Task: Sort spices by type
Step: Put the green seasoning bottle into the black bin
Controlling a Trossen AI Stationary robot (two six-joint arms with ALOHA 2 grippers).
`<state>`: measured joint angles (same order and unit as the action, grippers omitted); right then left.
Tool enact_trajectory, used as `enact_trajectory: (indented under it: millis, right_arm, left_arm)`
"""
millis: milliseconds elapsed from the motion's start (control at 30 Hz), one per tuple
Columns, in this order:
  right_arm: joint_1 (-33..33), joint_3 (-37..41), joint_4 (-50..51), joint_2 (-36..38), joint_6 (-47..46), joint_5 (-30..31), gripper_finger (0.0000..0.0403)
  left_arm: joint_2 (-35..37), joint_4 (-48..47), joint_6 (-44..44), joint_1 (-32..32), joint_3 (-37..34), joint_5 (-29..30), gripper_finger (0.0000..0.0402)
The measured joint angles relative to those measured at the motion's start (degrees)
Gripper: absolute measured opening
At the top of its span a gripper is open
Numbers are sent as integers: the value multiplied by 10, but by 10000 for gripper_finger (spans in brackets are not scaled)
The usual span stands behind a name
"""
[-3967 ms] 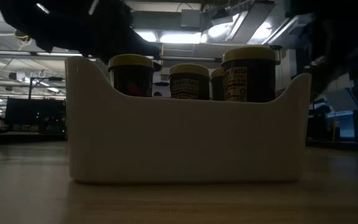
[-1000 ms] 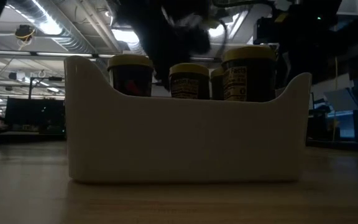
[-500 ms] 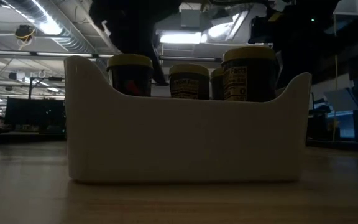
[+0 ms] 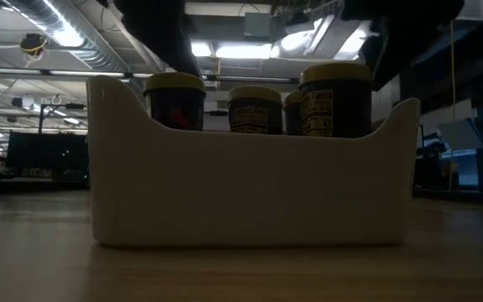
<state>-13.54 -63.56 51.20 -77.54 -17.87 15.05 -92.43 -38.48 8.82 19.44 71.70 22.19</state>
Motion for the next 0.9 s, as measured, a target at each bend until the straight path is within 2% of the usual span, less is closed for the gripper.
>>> enact_trajectory:
  millis: [167, 400, 567, 733, 900]
  right_arm:
    - [0, 80, -59, 50, -14, 27, 336]
    - [-1, 196, -189, 98, -53, 3, 337]
    - [-1, 239, -257, 99, -54, 7, 337]
    - [0, 275, -323, 97, -49, 8, 337]
    - [0, 288, -346, 97, -42, 20, 334]
  left_arm:
    - [30, -22, 17, 45, -6, 54, 31]
    - [75, 11, 72, 83, -80, 58, 31]
    - [91, 52, 106, 91, -131, 59, 31]
    - [91, 78, 122, 91, -153, 59, 31]
    - [92, 84, 121, 91, -156, 59, 31]
